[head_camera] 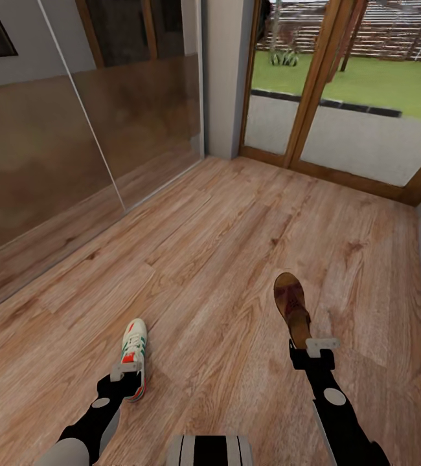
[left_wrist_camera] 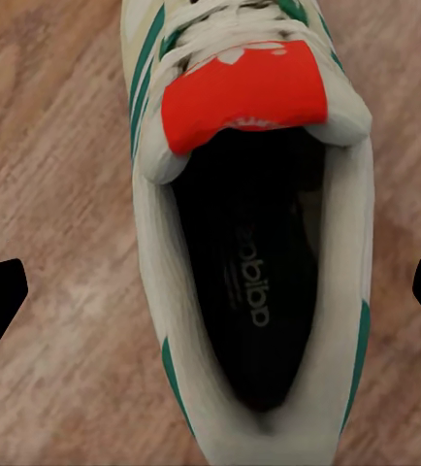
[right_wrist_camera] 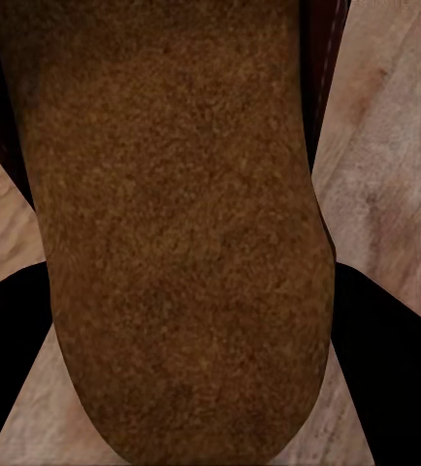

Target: Pick up the two gym shoes and the two sandals from the corridor floor and place them onto the hallstand (shoe rack) in the corridor, making sure they are on the rack and not on the floor. Arrange them so the two gym shoes are next to each other and the two sandals are next to each other.

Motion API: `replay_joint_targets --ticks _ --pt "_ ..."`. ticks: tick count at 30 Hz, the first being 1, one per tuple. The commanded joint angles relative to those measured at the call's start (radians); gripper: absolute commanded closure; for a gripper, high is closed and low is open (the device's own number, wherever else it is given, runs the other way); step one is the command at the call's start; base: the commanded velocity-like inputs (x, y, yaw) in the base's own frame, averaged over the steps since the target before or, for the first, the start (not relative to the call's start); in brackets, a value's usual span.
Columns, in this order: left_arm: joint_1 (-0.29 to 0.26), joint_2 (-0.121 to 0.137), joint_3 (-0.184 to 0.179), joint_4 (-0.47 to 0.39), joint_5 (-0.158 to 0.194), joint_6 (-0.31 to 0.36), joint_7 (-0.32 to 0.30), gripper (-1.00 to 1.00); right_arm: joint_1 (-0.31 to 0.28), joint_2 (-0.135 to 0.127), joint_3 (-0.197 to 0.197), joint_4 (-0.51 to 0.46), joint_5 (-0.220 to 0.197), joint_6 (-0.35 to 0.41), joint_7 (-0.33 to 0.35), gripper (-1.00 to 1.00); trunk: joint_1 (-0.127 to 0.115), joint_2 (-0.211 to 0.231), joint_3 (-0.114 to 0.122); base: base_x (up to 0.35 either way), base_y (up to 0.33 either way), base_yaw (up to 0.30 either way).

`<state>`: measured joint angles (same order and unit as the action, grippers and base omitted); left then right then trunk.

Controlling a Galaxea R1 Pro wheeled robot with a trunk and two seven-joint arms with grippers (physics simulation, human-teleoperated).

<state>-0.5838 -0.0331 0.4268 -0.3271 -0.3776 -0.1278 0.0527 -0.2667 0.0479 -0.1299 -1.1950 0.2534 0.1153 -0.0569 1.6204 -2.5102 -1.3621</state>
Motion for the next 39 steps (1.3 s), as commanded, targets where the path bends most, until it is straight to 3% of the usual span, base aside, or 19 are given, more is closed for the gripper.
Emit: replay_joint_targets --ticks 1,6,9,13,16,21,31,39 --pt "-0.001 -0.001 0.006 0.001 -0.011 -0.004 0.003 -1.00 0.000 0.000 -0.001 -0.017 0.010 0.007 -0.001 1.00 0.000 0.000 -0.001 0.000 0.000 0.000" --pt "-0.001 -0.001 -0.004 0.000 -0.010 -0.004 0.003 -1.00 0.001 0.000 0.000 -0.109 0.009 0.053 0.000 1.00 0.000 0.000 -0.003 0.000 0.000 0.000" --pt "-0.001 -0.001 -0.022 0.000 -0.010 -0.006 0.004 -1.00 0.001 0.001 0.001 -0.199 0.007 0.161 0.000 1.00 0.000 0.000 -0.003 0.000 0.000 0.000" --pt "-0.001 0.000 -0.029 0.001 -0.009 -0.007 0.004 -1.00 0.001 0.001 0.003 -0.275 -0.021 0.255 0.000 1.00 0.000 0.000 -0.003 0.000 0.000 0.000" --pt "-0.001 0.000 -0.031 0.002 -0.010 -0.007 0.004 -1.00 0.001 0.001 0.007 -0.296 -0.049 0.284 0.000 1.00 0.000 0.000 -0.007 0.000 0.000 0.000" --pt "-0.001 0.001 -0.032 0.002 -0.010 -0.007 0.005 -1.00 0.001 0.001 0.021 -0.307 -0.063 0.297 0.000 1.00 0.003 -0.002 -0.026 0.000 0.000 0.000" --pt "-0.001 0.001 -0.033 -0.001 -0.010 -0.007 0.006 -1.00 0.001 0.001 0.024 -0.307 -0.065 0.299 0.000 1.00 0.003 -0.002 -0.032 0.000 0.000 0.000" --pt "-0.001 0.001 -0.032 -0.006 -0.010 -0.007 0.006 -1.00 0.001 0.001 0.024 -0.307 -0.065 0.299 0.000 1.00 0.006 -0.004 -0.068 0.000 0.000 0.000"
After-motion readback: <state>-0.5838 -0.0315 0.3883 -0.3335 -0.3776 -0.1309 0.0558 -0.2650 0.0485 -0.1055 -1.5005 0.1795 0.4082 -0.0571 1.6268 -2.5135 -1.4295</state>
